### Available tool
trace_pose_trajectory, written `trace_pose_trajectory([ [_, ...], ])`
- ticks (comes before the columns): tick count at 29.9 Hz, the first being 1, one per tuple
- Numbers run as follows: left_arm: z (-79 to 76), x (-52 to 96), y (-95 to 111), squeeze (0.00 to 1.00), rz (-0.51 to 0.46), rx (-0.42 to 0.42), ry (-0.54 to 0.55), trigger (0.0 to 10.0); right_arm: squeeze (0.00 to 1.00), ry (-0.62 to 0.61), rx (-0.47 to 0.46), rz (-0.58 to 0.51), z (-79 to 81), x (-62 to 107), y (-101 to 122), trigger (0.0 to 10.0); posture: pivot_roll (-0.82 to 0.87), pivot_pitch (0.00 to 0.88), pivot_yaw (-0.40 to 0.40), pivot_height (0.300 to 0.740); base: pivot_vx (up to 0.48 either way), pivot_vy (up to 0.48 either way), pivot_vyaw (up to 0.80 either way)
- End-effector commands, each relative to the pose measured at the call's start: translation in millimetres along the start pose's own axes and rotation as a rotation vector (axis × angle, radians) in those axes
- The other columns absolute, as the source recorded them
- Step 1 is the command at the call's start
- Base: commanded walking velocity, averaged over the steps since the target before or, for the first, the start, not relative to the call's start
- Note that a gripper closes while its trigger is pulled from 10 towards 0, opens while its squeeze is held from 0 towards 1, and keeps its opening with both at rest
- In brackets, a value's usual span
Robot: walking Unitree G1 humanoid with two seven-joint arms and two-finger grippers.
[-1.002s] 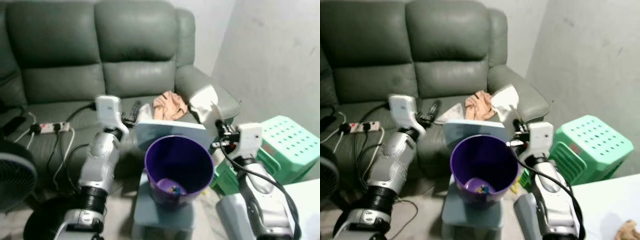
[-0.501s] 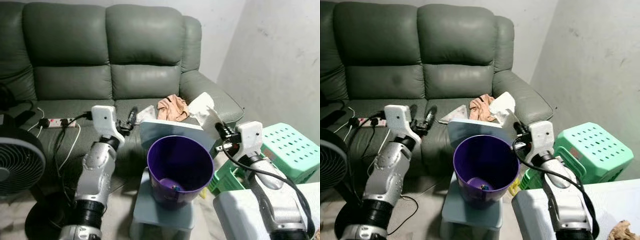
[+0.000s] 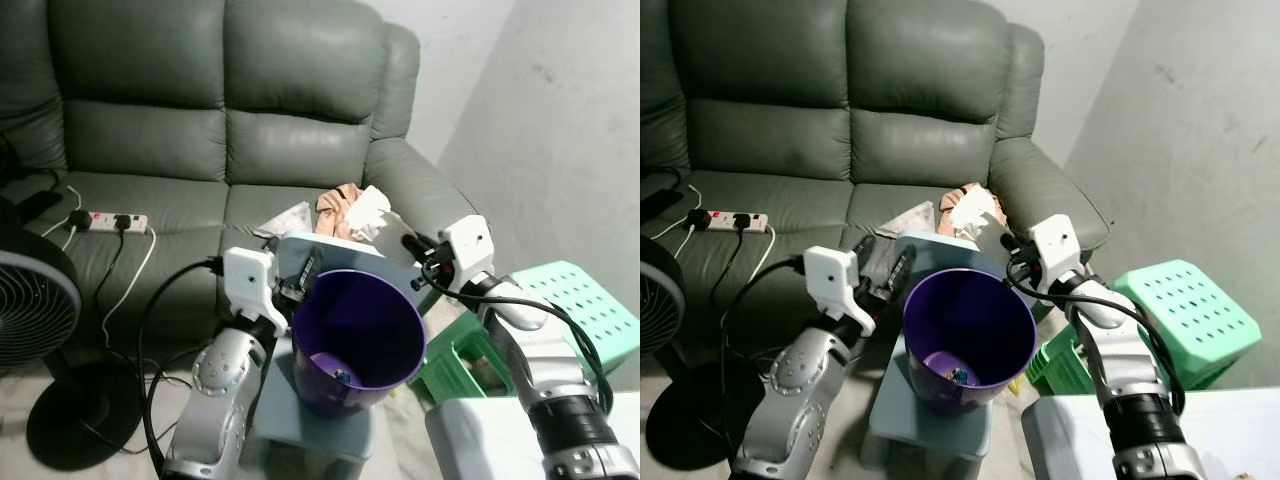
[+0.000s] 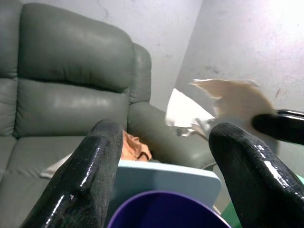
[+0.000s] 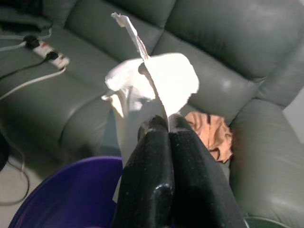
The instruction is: Picking trash to rubbish bin
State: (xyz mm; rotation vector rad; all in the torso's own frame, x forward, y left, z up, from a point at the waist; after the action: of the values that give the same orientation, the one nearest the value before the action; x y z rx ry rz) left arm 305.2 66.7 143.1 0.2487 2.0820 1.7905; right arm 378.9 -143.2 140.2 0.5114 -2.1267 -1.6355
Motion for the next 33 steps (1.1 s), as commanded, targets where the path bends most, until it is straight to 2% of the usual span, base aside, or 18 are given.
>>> trace_pose_trajectory([
  [1, -19.9, -0.4, 4, 0.0, -0.007, 0.029, -0.032, 10.0, 0.0, 0.02, 0.018, 0.034, -0.2, -4.0, -5, 10.0, 0.09, 0.091, -0.21, 0.74, 0.0, 0.0, 0.0],
  [4, -34.4, 9.6, 8, 0.0, 0.006, 0.029, -0.044, 10.0, 0.0, 0.063, 0.027, 0.073, 4.4, -13.2, -12, 10.0, 0.1, 0.157, -0.222, 0.74, 0.0, 0.0, 0.0],
  [11, -50.5, 22.7, 8, 0.0, 0.027, 0.032, -0.05, 10.0, 0.0, 0.081, 0.022, 0.161, 13.9, -23.0, -33, 10.0, 0.1, 0.207, -0.23, 0.74, 0.0, 0.0, 0.0],
  [15, -61.4, 33.0, 9, 0.0, 0.051, 0.045, -0.045, 10.0, 0.0, 0.052, -0.035, 0.246, 23.7, -25.0, -56, 10.0, 0.1, 0.233, -0.231, 0.74, 0.0, 0.0, 0.0],
  [18, -63.8, 35.6, 9, 0.0, 0.061, 0.053, -0.036, 10.0, 0.0, 0.03, -0.036, 0.289, 30.2, -24.4, -69, 10.0, 0.11, 0.238, -0.231, 0.74, 0.0, 0.0, 0.0],
  [28, -64.1, 38.7, 11, 0.0, 0.076, 0.064, -0.009, 10.0, 0.0, -0.051, -0.058, 0.365, 32.1, -20.7, -87, 10.0, 0.11, 0.249, -0.229, 0.74, 0.0, 0.0, 0.0],
  [29, -63.3, 38.9, 11, 0.0, 0.077, 0.057, -0.005, 10.0, 0.99, -0.09, -0.071, 0.374, 30.9, -19.9, -90, 10.0, 0.11, 0.249, -0.229, 0.74, 0.0, 0.0, 0.0],
  [30, -63.6, 39.1, 12, 0.0, 0.077, 0.05, -0.005, 10.0, 1.0, -0.121, -0.107, 0.376, 30.1, -19.5, -92, 10.0, 0.12, 0.247, -0.227, 0.74, 0.0, 0.0, 0.0],
  [33, -66.3, 39.7, 11, 0.0, 0.08, 0.055, -0.01, 10.0, 1.0, -0.144, -0.136, 0.374, 29.6, -19.7, -93, 10.0, 0.12, 0.244, -0.226, 0.74, 0.0, 0.0, 0.0],
])
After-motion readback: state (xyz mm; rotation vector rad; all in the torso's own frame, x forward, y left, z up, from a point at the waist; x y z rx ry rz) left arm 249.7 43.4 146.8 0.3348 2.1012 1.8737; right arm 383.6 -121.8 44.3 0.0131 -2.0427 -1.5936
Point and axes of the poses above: a point about 5 cm out from each wrist's last joint towards the gripper, its own x axis pointing back from the gripper into the wrist, its own y axis along the axis of the wrist's last joint, z = x × y, the point moved 4 cm from there along -x, pointing out of the wrist towards the gripper
